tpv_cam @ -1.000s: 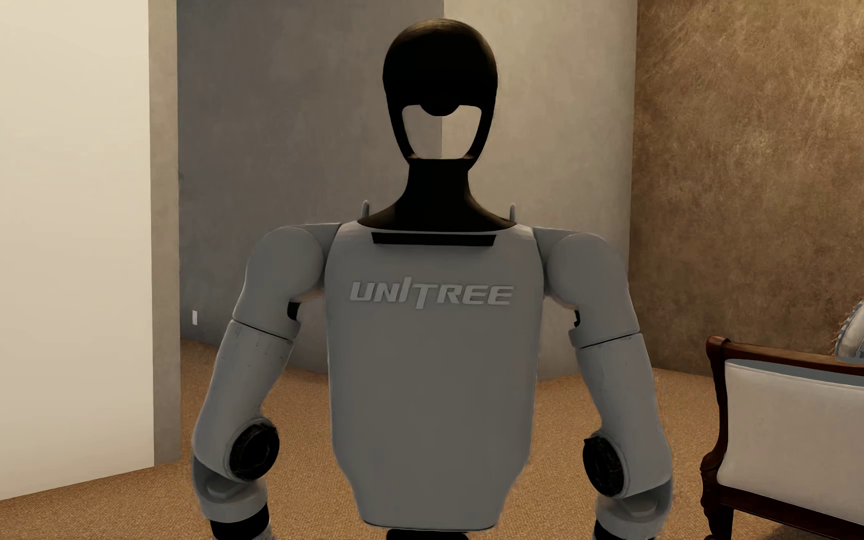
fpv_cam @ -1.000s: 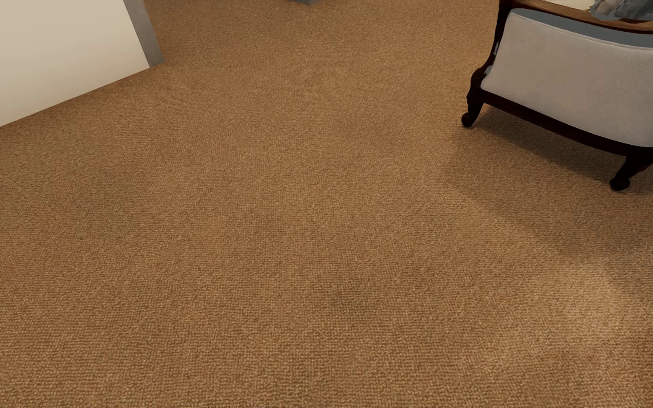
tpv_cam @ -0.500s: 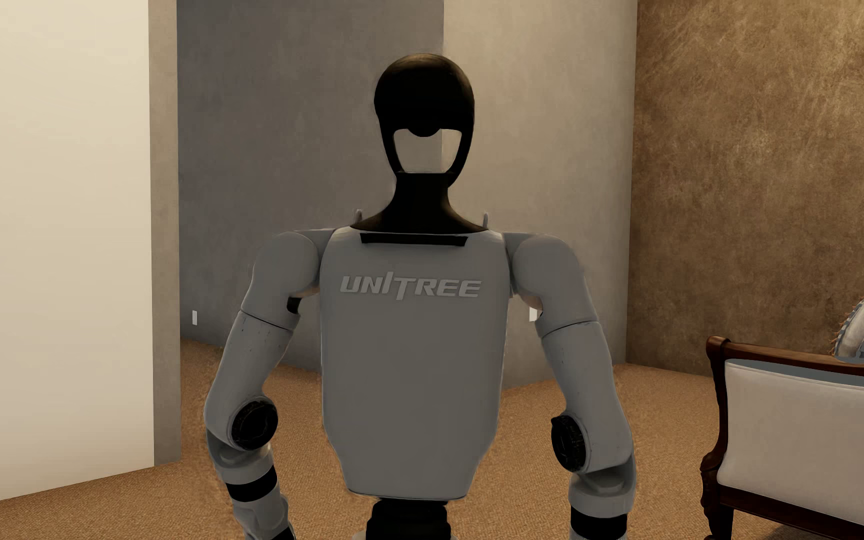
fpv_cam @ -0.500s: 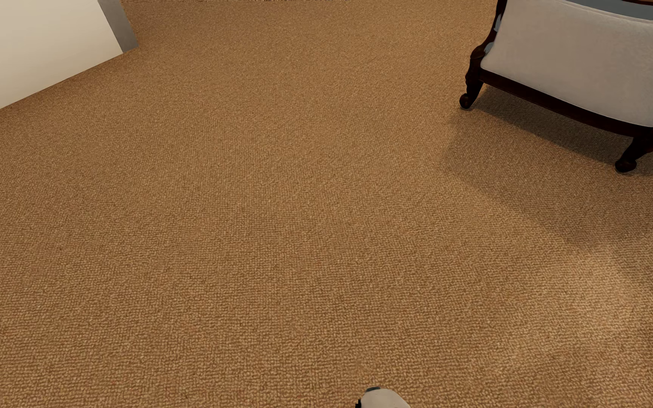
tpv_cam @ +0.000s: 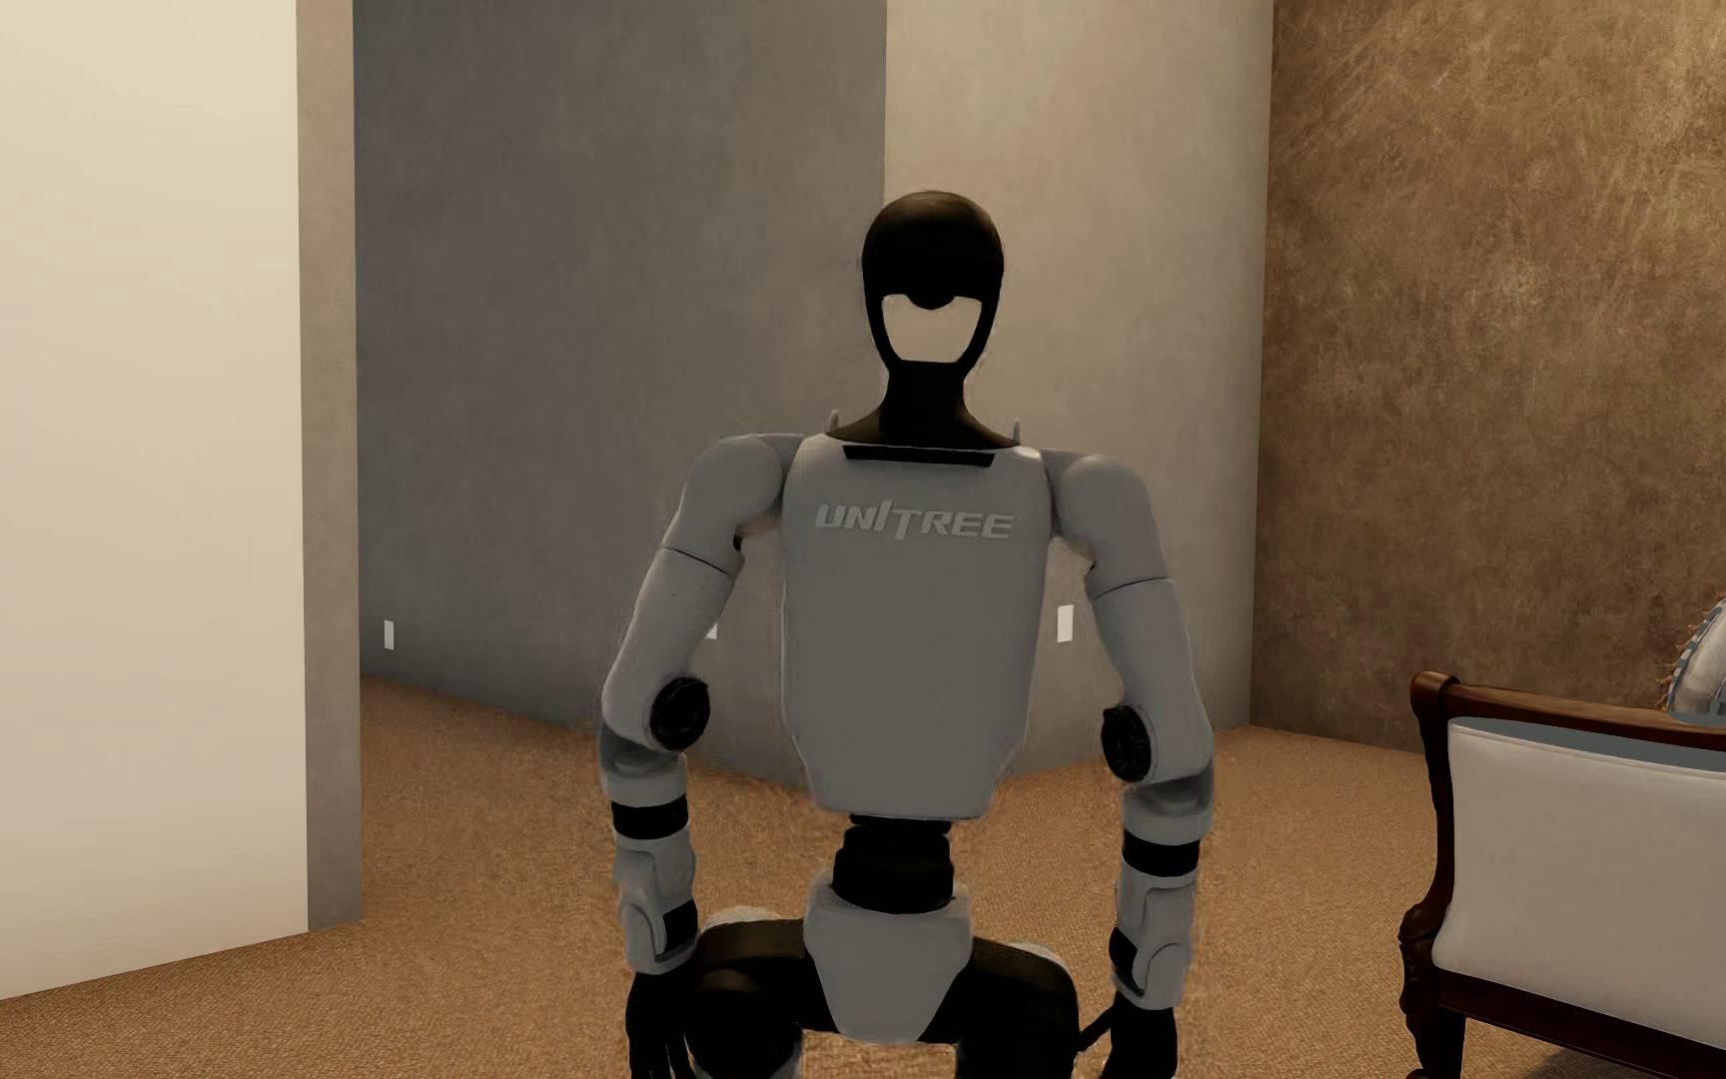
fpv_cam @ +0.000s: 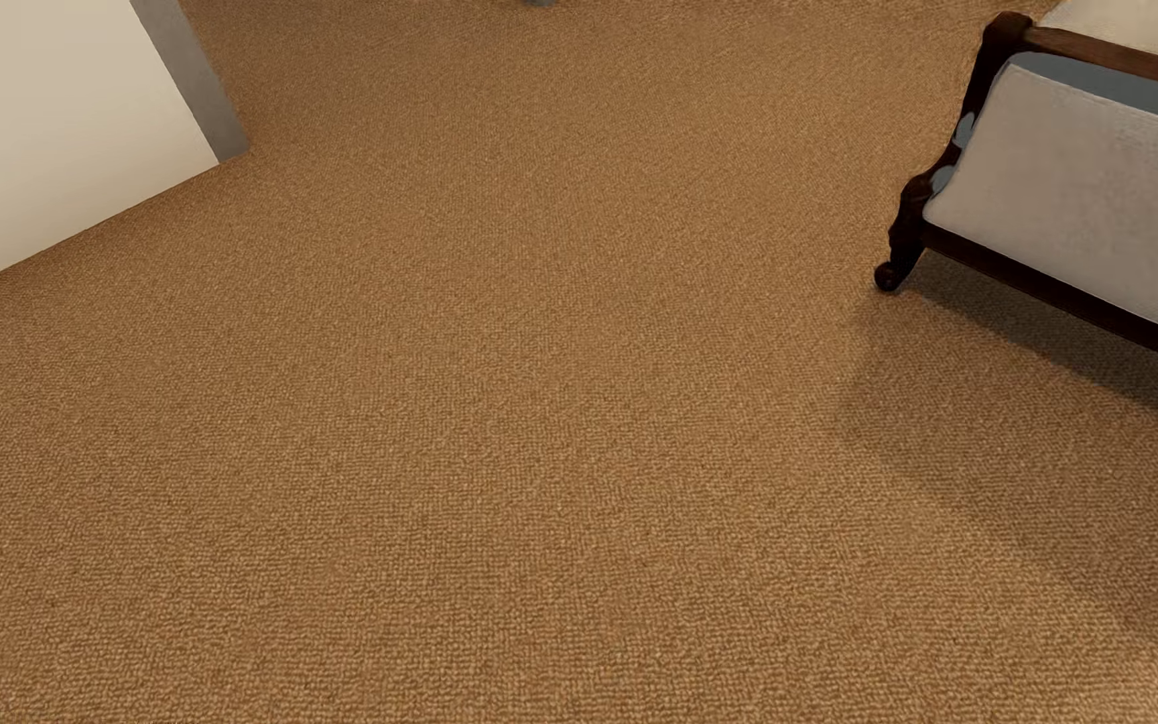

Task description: Circle the corner

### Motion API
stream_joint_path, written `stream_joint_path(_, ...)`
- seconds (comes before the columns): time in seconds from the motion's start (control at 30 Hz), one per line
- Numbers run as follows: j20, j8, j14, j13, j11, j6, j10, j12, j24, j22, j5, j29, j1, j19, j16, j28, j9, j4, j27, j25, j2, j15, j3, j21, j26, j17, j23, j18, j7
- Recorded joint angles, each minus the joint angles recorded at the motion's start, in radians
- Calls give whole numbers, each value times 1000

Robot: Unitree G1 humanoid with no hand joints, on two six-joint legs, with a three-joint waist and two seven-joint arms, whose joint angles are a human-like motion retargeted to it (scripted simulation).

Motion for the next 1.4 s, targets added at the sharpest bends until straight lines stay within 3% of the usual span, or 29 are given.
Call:
stream_joint_path(0.07,-23,0,118,-24,-129,-26,-354,33,0,-23,-16,0,-111,0,23,0,6,-30,0,0,174,20,99,-13,0,-18,-69,0,0)
stream_joint_path(0.1,-21,0,118,-46,-171,-27,-542,53,0,-33,-19,0,-150,0,30,0,3,-33,0,0,247,11,131,-15,0,-31,-97,0,0)
stream_joint_path(0.13,-7,0,-11,-65,-207,-27,-707,61,0,-33,-20,0,-180,0,28,0,-5,-33,0,0,311,-6,164,-22,0,-43,-124,0,0)
stream_joint_path(0.17,-19,0,-235,-87,-218,-23,-807,74,0,-42,-21,0,-205,0,32,0,-19,-27,0,0,361,-25,180,-25,0,-55,-144,0,0)
stream_joint_path(0.2,-24,0,-378,-106,-211,-28,-810,79,0,-22,-30,0,-229,0,28,0,-29,-26,0,0,394,-42,197,-35,0,-59,-145,0,0)
stream_joint_path(0.23,-40,0,-303,-113,-197,-31,-807,83,0,-23,-32,0,-243,0,33,0,-22,-22,0,0,424,-41,232,-54,0,-57,-139,0,0)
stream_joint_path(0.3,-50,0,130,-95,-102,-70,-665,86,0,-5,-73,0,-317,0,30,0,-38,-52,0,0,435,111,251,-91,0,-33,-110,0,0)
stream_joint_path(0.37,-69,0,158,-56,237,-93,-569,65,0,33,-117,0,-247,0,26,0,-41,-114,0,0,319,462,194,-68,0,-12,-52,0,0)
stream_joint_path(0.4,-49,0,119,-47,457,-101,-570,58,0,11,-142,0,-191,0,28,0,-43,-147,0,0,194,457,160,-29,0,-17,-40,0,0)
stream_joint_path(0.43,-22,0,52,-36,605,-98,-613,39,0,2,-152,0,-80,0,25,0,-20,-164,0,0,109,319,111,-20,0,-15,-44,0,0)
stream_joint_path(0.47,-20,0,-25,-28,670,-79,-655,4,0,9,-142,0,29,0,23,0,-6,-155,0,0,19,202,55,-1,0,-15,-34,0,0)
stream_joint_path(0.53,8,0,-183,4,565,-38,-738,-50,0,-44,-121,0,209,0,37,0,-6,-137,0,0,-150,96,-72,-1,0,-19,-29,0,0)
stream_joint_path(0.63,69,0,-431,55,82,-10,-848,-136,0,-125,-123,0,458,0,69,0,-13,-94,0,0,-274,183,-175,-21,0,-29,-29,0,0)
stream_joint_path(0.7,109,0,-490,64,-199,-4,-849,-186,0,-150,-131,0,531,0,82,0,-53,-82,0,0,-314,273,-208,-11,0,-27,0,0,0)
stream_joint_path(0.77,128,0,-412,68,-135,11,-800,-186,0,-178,-111,0,604,0,88,0,-51,-49,0,0,-344,218,-241,-12,0,-24,32,0,0)
stream_joint_path(0.8,151,0,-322,71,-62,19,-729,-155,0,-184,-92,0,629,0,78,0,-58,-24,0,0,-327,253,-258,14,0,-26,61,0,0)
stream_joint_path(0.83,176,0,-171,76,21,38,-580,-126,0,-157,-75,0,576,0,49,0,-84,3,0,0,-351,281,-261,5,0,-20,87,0,0)
stream_joint_path(0.87,176,0,-23,79,90,57,-368,-96,0,-119,-34,0,516,0,24,0,-72,39,0,0,-305,238,-250,-7,0,-13,115,0,0)
stream_joint_path(0.93,101,0,-18,59,57,66,80,-77,0,-85,5,0,278,0,9,0,-42,57,0,0,-150,156,-182,-4,0,-9,111,0,0)
stream_joint_path(0.97,44,0,-8,44,11,49,129,-71,0,-67,-6,0,162,0,5,0,-37,40,0,0,-67,145,-121,9,0,-16,92,0,0)
stream_joint_path(1.0,22,0,27,27,-34,31,50,-56,0,-37,-9,0,76,0,-3,0,-24,24,0,0,7,142,-53,4,0,-19,66,0,0)
stream_joint_path(1.07,15,0,216,-14,-135,5,-351,-6,0,5,-21,0,-53,0,2,0,-13,3,0,0,164,122,38,0,0,-36,-8,0,0)
stream_joint_path(1.1,9,0,207,-26,-170,-2,-570,15,0,14,-21,0,-87,0,10,0,-17,2,0,0,229,109,66,-20,0,-48,-68,0,0)
stream_joint_path(1.17,-23,0,-226,-48,-179,-12,-781,46,0,35,-36,0,-126,0,22,0,-33,-10,0,0,316,67,103,-79,0,-68,-145,0,0)
stream_joint_path(1.2,-51,0,-227,-44,-162,-21,-781,64,0,17,-40,0,-149,0,38,0,-37,-17,0,0,350,60,116,-104,0,-74,-159,0,0)
stream_joint_path(1.23,-58,0,-89,-31,-124,-26,-738,81,0,19,-41,0,-162,0,44,0,-42,-31,0,0,376,93,127,-131,0,-71,-161,0,0)
stream_joint_path(1.3,-58,0,89,8,181,-67,-645,108,0,34,-106,0,-135,0,42,0,-60,-105,0,0,294,344,101,-158,0,-53,-118,0,0)
stream_joint_path(1.33,-67,0,68,19,415,-71,-607,103,0,49,-117,0,-87,0,42,0,-58,-131,0,0,190,393,63,-141,0,-50,-78,0,0)
stream_joint_path(1.4,-59,0,-68,17,613,-90,-667,76,0,25,-133,0,107,0,50,0,-16,-150,0,0,-10,174,5,-88,0,-39,-28,0,0)
